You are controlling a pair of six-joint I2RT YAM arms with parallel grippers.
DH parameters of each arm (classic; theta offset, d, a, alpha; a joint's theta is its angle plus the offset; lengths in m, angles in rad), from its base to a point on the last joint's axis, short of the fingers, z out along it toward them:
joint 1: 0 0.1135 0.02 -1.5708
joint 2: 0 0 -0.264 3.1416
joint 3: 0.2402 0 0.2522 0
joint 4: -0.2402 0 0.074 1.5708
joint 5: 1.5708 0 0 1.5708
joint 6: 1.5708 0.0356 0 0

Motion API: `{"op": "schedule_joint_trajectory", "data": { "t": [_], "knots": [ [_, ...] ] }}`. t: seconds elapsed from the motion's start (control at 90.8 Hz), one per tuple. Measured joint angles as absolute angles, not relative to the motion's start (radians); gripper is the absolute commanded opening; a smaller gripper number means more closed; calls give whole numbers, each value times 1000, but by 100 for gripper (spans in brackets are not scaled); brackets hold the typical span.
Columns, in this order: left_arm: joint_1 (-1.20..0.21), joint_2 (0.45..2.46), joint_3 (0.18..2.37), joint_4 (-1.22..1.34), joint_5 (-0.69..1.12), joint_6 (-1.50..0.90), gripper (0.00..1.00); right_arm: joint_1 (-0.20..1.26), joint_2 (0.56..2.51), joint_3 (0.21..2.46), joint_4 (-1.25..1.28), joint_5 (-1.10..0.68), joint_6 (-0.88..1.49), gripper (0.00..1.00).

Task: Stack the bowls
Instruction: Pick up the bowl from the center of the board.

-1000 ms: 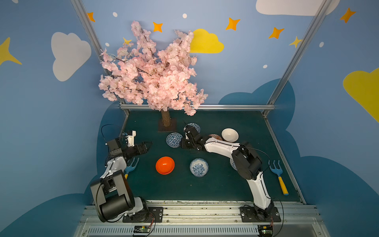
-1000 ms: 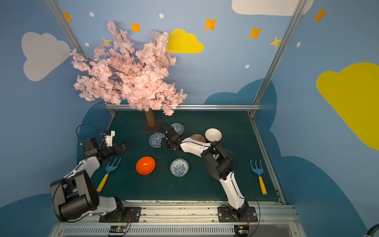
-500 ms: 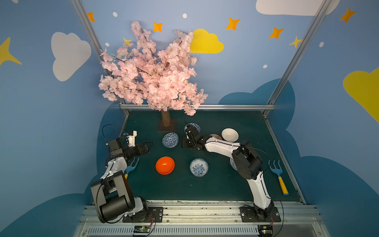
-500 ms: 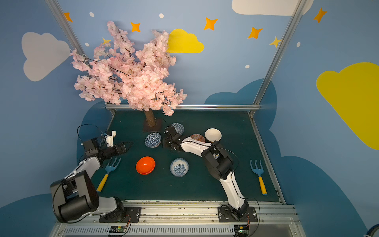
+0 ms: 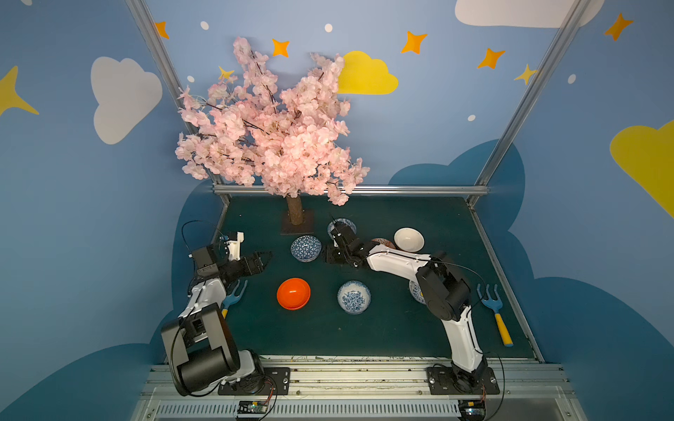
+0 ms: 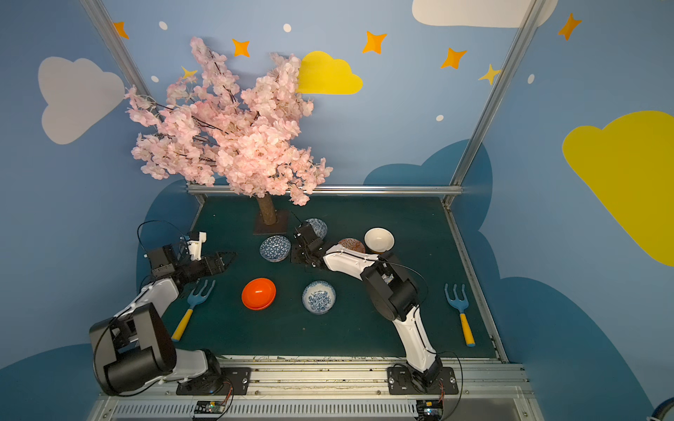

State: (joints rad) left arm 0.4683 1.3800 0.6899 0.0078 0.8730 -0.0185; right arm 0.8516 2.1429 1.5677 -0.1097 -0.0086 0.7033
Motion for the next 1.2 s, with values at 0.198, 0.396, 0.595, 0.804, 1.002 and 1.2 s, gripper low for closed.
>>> {"op": "schedule_joint_trajectory", "data": {
  "t": [0.198,0.396,0.595,0.804,1.002,1.2],
  "knots": [
    [468,1380,690,8,879,-9,100,853,2161,1646,-109,-13,704,51],
    [464,1380,690,8,880,-6,100,859,2230,1743,-128,-18,704,40],
    [464,1374,680,8,883,-4,100,863,2270,1756,-159,-12,703,39],
    [464,1372,678,8,884,-4,100,875,2270,1763,-182,0,701,29],
    [464,1361,677,8,884,-4,100,879,2277,1784,-205,18,697,14],
    [464,1359,677,8,884,-4,100,879,2280,1786,-212,38,699,7]
  ]
}}
